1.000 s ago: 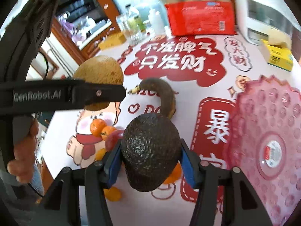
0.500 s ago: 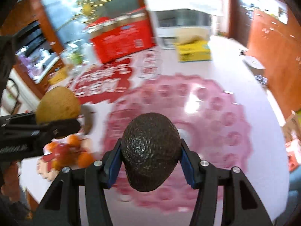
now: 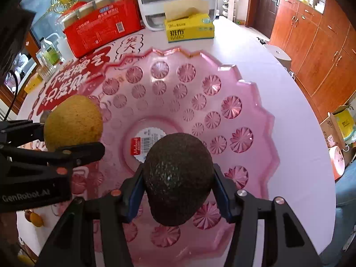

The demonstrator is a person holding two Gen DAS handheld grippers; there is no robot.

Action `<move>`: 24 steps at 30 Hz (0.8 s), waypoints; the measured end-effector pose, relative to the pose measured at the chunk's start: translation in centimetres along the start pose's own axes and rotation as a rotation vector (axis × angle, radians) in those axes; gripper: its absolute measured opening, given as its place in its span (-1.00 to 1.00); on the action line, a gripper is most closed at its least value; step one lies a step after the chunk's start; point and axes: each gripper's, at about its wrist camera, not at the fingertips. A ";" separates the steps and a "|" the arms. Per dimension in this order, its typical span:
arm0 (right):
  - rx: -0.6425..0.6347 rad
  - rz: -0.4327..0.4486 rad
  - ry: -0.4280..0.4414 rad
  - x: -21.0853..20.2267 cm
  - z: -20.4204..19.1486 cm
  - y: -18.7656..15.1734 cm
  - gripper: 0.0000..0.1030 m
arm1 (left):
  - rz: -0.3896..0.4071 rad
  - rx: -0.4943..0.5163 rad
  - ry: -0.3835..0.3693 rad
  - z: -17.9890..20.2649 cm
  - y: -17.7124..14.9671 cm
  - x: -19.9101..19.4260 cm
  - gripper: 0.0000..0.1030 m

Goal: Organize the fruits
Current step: 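Carry pear and avocado into the pink bowl and release both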

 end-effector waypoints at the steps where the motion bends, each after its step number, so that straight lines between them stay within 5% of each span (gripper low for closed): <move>1: -0.003 -0.002 -0.002 0.2 -0.1 0.0 0.11 | -0.005 0.001 -0.002 -0.1 0.0 0.3 0.20; 5: -0.037 0.010 -0.037 0.7 -0.7 0.0 0.12 | -0.001 0.014 -0.012 -0.1 0.1 0.6 0.27; 9: -0.055 0.036 -0.006 0.5 -0.9 0.0 0.16 | 0.066 0.061 0.072 0.3 0.1 -0.8 0.67; 24: -0.051 0.114 0.039 -3.8 -1.9 0.2 0.17 | 0.148 -0.027 0.091 -2.0 -2.3 -6.1 0.68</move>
Point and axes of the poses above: each gripper's, at about its wrist camera, not at the fingertips, and x roughly the way its jaws point, z to its right, y to its top, and after that the axes turned 11 degrees about x, right-handed
